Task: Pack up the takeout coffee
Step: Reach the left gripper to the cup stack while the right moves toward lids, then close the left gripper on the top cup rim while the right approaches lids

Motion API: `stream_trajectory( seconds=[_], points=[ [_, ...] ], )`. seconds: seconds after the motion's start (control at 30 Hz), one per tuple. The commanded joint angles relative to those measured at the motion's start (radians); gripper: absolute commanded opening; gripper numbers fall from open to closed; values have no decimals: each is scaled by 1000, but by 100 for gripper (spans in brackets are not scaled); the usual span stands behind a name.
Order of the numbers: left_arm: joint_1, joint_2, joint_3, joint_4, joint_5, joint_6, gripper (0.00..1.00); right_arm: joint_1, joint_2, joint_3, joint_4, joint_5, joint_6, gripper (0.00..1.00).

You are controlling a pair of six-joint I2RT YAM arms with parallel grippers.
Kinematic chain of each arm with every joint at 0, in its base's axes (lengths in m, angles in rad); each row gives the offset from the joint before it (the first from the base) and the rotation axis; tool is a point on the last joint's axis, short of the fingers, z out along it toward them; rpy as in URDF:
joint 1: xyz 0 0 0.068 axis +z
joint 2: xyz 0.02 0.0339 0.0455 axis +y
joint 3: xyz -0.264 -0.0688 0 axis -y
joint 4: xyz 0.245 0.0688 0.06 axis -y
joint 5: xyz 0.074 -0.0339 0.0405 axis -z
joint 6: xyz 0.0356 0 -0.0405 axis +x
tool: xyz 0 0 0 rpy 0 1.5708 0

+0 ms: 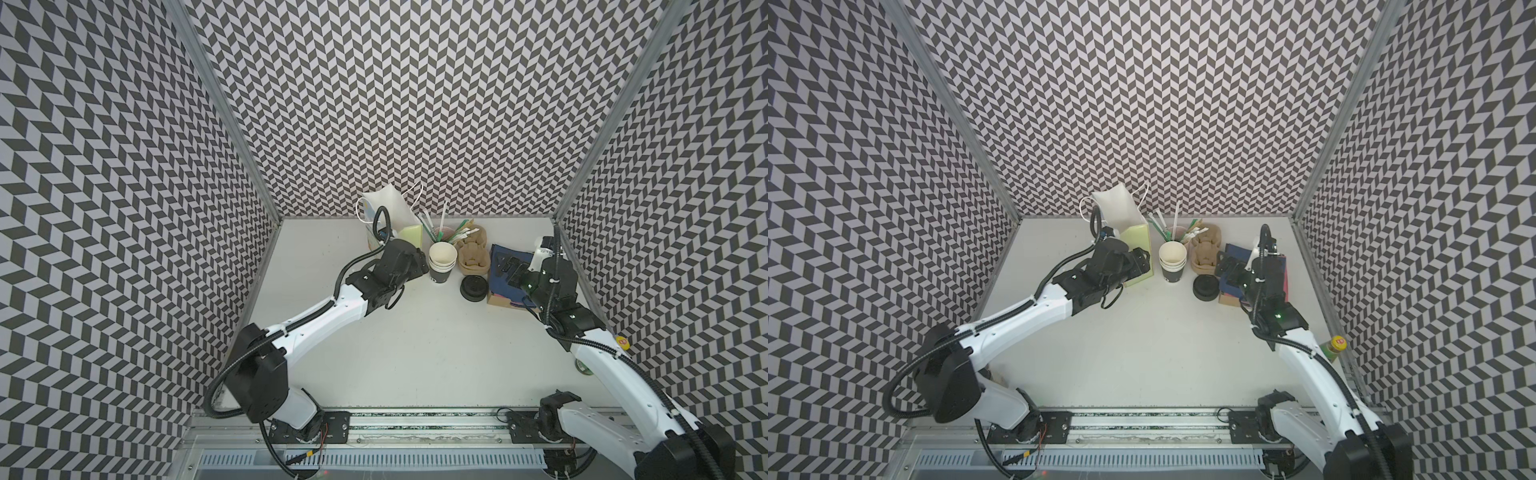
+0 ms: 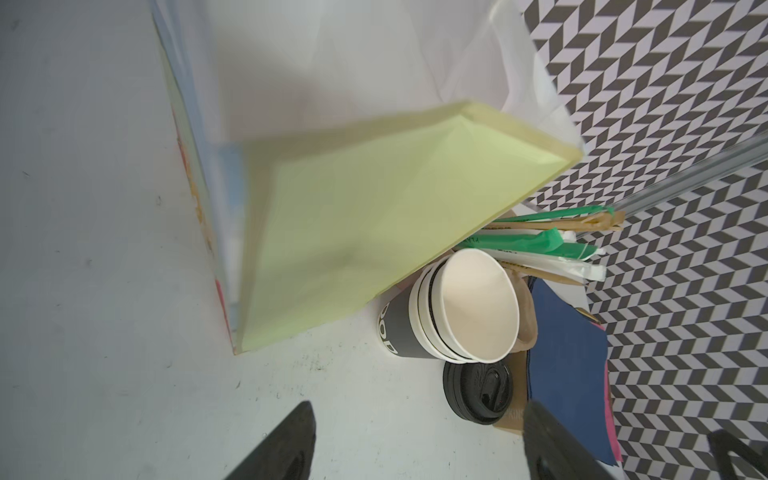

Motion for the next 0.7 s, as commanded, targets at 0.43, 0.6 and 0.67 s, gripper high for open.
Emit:
stream_trajectory(
  seconds=[0.43,0.6,0.67],
  points=[
    [-18,369,363,-168,-60,36,63,91,-39,44,25,58,-58,99],
    [-18,428,433,-202,-84,48,52,101,-49,42,28,60,-61,98],
    [-19,447,458,-225,-89,48,48,104,-54,39,30,63,-62,98]
  ],
)
